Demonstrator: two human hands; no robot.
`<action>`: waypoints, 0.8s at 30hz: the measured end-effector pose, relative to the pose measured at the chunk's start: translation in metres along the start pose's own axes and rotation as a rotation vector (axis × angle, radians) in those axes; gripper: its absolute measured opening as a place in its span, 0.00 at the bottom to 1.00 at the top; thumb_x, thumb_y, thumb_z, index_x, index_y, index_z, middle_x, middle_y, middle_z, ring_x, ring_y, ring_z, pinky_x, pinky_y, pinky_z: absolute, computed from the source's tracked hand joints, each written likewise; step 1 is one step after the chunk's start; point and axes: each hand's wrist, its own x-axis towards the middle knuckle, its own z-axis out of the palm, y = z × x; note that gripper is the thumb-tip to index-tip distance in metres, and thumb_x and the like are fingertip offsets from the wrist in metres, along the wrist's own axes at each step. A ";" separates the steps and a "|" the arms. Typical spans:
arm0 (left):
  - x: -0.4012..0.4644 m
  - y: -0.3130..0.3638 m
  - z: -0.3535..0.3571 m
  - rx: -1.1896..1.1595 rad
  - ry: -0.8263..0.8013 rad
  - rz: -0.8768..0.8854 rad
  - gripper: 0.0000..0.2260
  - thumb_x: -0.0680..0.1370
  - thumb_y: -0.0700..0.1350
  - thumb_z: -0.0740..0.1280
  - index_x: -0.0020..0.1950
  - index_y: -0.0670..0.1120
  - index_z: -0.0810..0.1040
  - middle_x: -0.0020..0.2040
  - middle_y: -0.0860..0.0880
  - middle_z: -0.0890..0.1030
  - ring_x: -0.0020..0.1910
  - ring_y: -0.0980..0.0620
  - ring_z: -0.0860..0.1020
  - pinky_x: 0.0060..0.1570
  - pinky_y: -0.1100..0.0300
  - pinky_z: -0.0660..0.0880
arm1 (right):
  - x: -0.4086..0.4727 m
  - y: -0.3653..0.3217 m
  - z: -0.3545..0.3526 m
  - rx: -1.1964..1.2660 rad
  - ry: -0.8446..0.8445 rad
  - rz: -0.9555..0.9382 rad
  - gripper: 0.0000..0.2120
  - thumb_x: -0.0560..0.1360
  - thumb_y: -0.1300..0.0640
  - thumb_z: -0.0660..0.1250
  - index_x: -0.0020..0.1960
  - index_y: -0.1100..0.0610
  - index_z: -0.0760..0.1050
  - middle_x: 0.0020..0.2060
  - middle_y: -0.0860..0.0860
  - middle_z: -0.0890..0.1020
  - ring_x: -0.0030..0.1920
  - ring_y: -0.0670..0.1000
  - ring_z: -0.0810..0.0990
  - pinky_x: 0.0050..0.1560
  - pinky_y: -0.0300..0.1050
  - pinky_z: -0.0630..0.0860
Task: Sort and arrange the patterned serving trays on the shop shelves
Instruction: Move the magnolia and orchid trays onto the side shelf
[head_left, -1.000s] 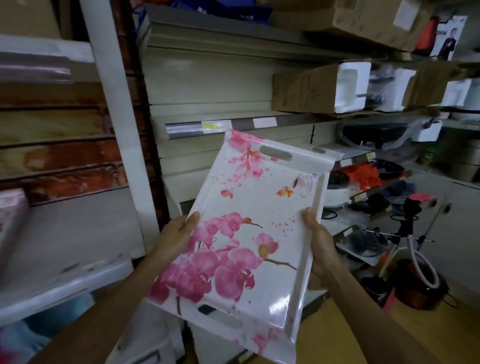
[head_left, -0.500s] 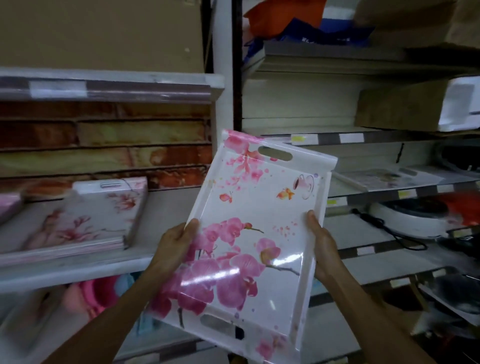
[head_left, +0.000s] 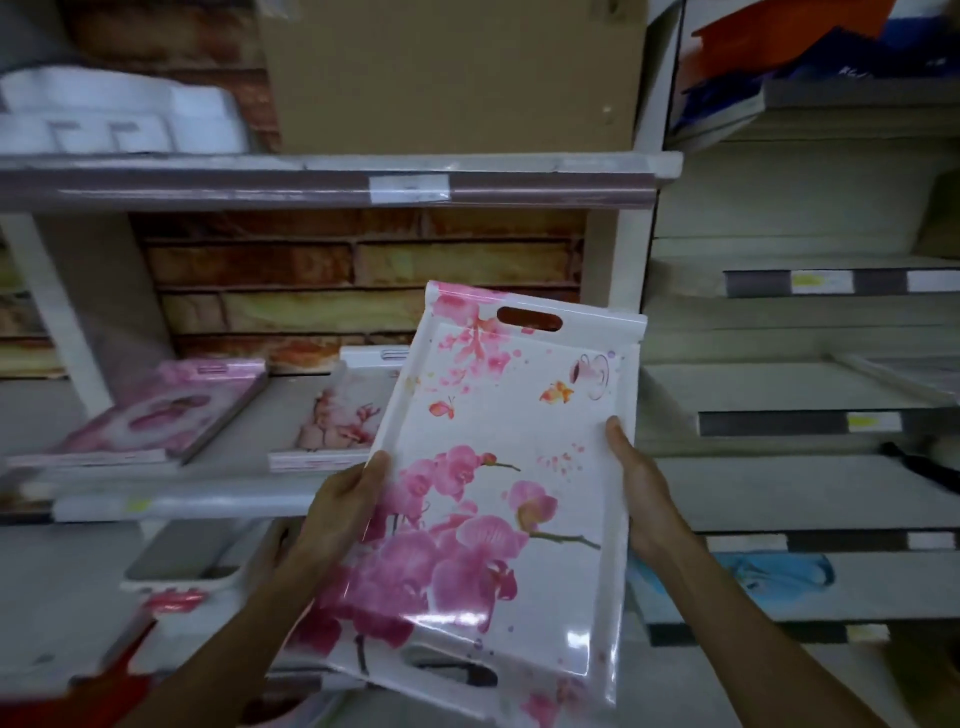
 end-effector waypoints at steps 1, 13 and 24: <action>-0.001 -0.006 -0.013 -0.013 -0.006 -0.005 0.25 0.79 0.61 0.58 0.37 0.45 0.82 0.29 0.48 0.80 0.29 0.52 0.75 0.34 0.58 0.73 | 0.001 0.005 0.013 -0.012 0.002 0.000 0.22 0.76 0.40 0.63 0.60 0.54 0.79 0.52 0.55 0.86 0.52 0.56 0.85 0.53 0.53 0.81; 0.028 -0.041 -0.096 -0.158 0.067 -0.091 0.27 0.80 0.60 0.58 0.41 0.37 0.81 0.29 0.44 0.74 0.28 0.49 0.70 0.31 0.58 0.68 | 0.014 0.051 0.110 -0.140 0.001 -0.085 0.12 0.80 0.49 0.62 0.59 0.52 0.77 0.54 0.52 0.85 0.52 0.53 0.84 0.50 0.50 0.81; 0.132 -0.037 -0.108 -0.141 0.018 -0.058 0.17 0.81 0.51 0.60 0.54 0.37 0.77 0.35 0.45 0.76 0.30 0.52 0.71 0.27 0.61 0.70 | 0.108 0.040 0.151 -0.386 0.033 -0.232 0.14 0.80 0.60 0.63 0.65 0.54 0.71 0.52 0.49 0.82 0.51 0.52 0.82 0.48 0.47 0.80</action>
